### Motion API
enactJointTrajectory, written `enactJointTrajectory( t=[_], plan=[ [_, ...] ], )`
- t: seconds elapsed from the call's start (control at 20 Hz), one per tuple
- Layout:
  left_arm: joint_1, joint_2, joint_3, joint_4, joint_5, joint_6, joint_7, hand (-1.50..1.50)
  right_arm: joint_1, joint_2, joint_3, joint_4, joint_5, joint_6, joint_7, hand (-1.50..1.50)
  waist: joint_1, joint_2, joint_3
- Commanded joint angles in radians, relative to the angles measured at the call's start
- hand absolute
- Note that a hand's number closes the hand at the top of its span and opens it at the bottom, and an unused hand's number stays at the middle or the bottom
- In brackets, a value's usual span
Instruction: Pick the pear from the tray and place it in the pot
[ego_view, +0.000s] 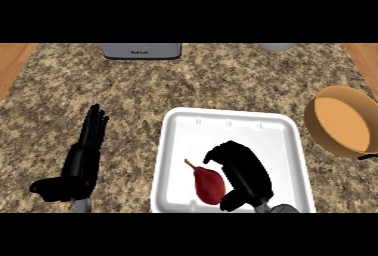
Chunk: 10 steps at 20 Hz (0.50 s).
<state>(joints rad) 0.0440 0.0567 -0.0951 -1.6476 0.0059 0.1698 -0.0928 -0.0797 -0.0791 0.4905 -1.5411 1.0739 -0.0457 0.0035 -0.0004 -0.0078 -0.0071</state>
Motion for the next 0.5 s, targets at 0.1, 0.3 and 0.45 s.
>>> enactJointTrajectory(
  t=[0.1, 0.3, 0.45],
  plan=[
    [-0.002, 0.025, 0.038, 0.000, 0.032, -0.049, -0.001, 0.00, -0.047, 0.054, -0.034, 0.149, 0.041, -0.142, -0.084, 1.50, 0.004, 0.008, 0.007],
    [0.021, -0.012, 0.012, 0.006, -0.006, -0.019, -0.029, 0.00, -0.034, 0.047, -0.054, 0.057, 0.037, -0.099, -0.076, 1.50, 0.003, 0.007, 0.007],
    [-0.036, 0.032, 0.053, 0.004, 0.033, -0.050, 0.033, 0.00, -0.112, 0.077, -0.031, 0.133, 0.085, 0.056, 0.149, 1.50, 0.010, 0.008, 0.007]
  ],
)
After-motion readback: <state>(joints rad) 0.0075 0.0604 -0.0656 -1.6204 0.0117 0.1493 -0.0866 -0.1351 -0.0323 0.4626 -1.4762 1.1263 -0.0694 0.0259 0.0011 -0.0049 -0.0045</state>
